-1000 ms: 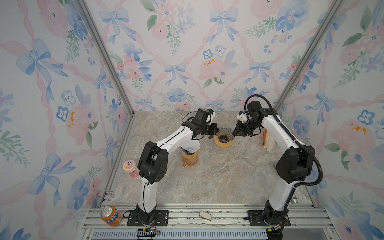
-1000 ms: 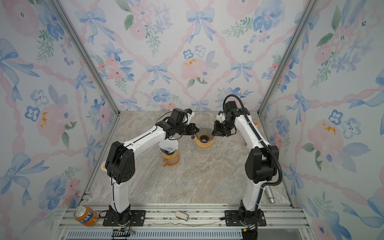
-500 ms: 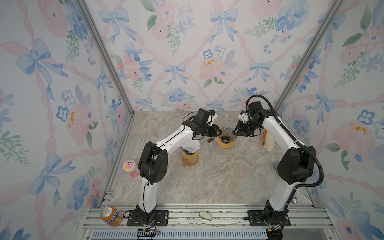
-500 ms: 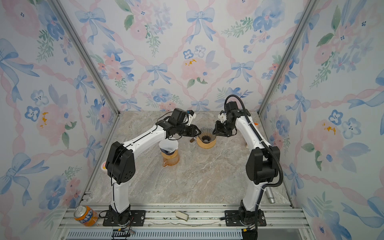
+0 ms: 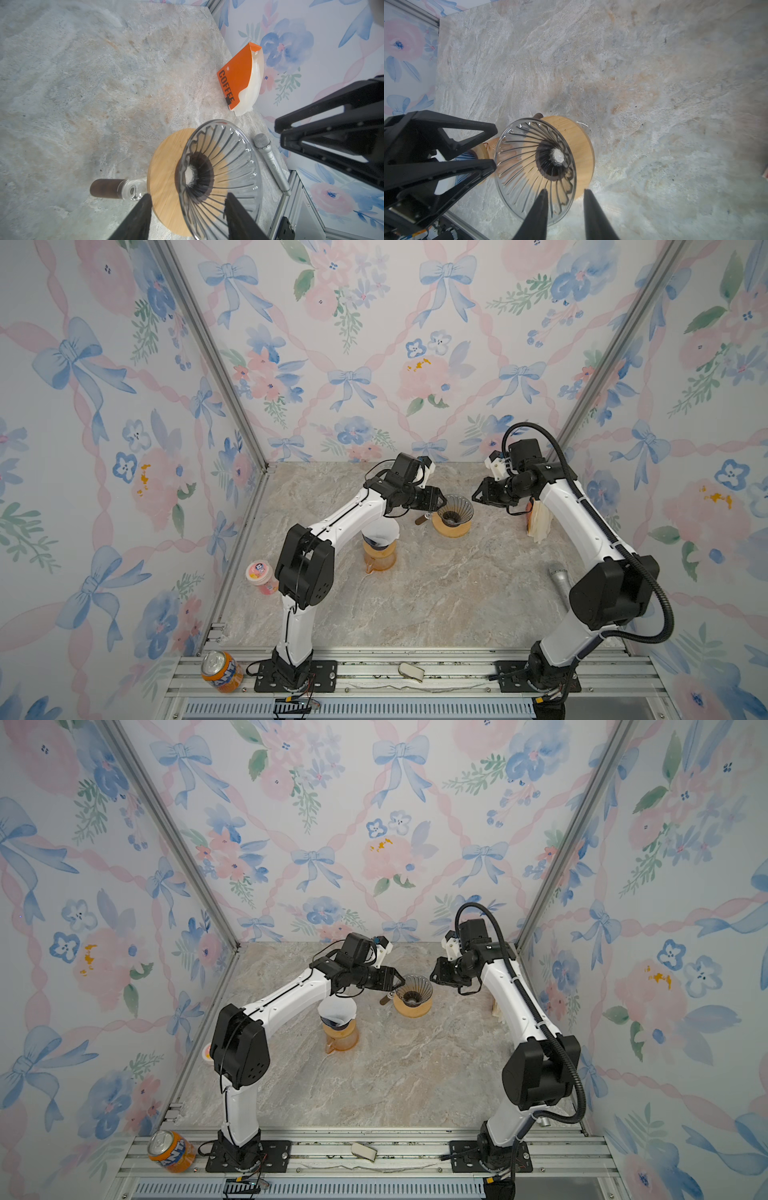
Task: Place the coffee filter in the dripper
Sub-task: 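Hold the dripper rim with the left gripper while the right gripper opens, then move the right gripper away from the dripper toward the orange filter box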
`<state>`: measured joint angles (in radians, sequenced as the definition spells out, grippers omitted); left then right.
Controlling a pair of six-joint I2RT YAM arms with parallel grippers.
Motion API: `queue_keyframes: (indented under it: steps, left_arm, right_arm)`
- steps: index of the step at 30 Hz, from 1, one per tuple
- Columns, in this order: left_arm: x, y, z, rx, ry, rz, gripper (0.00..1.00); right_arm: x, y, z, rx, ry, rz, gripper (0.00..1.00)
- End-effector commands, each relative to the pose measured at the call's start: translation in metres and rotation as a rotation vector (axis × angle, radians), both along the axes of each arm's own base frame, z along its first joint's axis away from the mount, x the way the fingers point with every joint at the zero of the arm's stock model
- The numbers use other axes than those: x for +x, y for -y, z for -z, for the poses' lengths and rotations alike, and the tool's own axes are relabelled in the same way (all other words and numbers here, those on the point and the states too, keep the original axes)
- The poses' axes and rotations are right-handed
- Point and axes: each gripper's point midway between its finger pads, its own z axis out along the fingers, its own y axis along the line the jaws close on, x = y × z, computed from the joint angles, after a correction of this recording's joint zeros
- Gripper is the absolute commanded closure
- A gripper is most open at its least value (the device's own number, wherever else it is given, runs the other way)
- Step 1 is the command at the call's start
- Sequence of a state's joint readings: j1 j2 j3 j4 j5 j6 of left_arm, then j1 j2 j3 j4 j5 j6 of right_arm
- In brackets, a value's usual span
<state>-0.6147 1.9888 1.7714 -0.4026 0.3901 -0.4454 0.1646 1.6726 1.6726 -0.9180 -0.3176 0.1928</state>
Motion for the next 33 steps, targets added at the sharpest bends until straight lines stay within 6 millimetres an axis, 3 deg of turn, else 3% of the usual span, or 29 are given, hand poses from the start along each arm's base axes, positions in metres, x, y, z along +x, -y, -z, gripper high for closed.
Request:
queue_keyframes:
  steps: [1, 7, 13, 18, 25, 30, 33]
  left_arm:
    - [-0.003, -0.003, -0.058, -0.046, 0.124, 0.015, 0.38]
    - [-0.011, -0.003, -0.085, -0.05, 0.213, 0.047, 0.24]
    - [-0.027, -0.004, -0.105, -0.02, 0.304, 0.064, 0.13]
    - [-0.047, -0.009, -0.113, 0.007, 0.369, 0.094, 0.08]
    - [-0.067, -0.02, -0.101, 0.001, 0.384, 0.09, 0.02]
    - [-0.076, -0.028, -0.083, -0.003, 0.378, 0.08, 0.02]
    - [-0.077, -0.032, -0.072, 0.01, 0.38, 0.074, 0.02]
  right_arm:
    - [0.0, 0.015, -0.027, -0.065, 0.13, 0.025, 0.68]
    - [-0.007, 0.048, -0.045, -0.108, 0.223, 0.121, 0.67]
    - [-0.019, 0.101, -0.055, -0.15, 0.328, 0.27, 0.62]
    - [-0.032, 0.156, -0.033, -0.111, 0.308, 0.444, 0.61]
    - [-0.053, 0.225, 0.013, -0.091, 0.187, 0.67, 0.63]
    - [-0.056, 0.238, 0.045, -0.065, 0.087, 0.684, 0.63]
    - [-0.051, 0.233, 0.063, -0.048, 0.037, 0.638, 0.62]
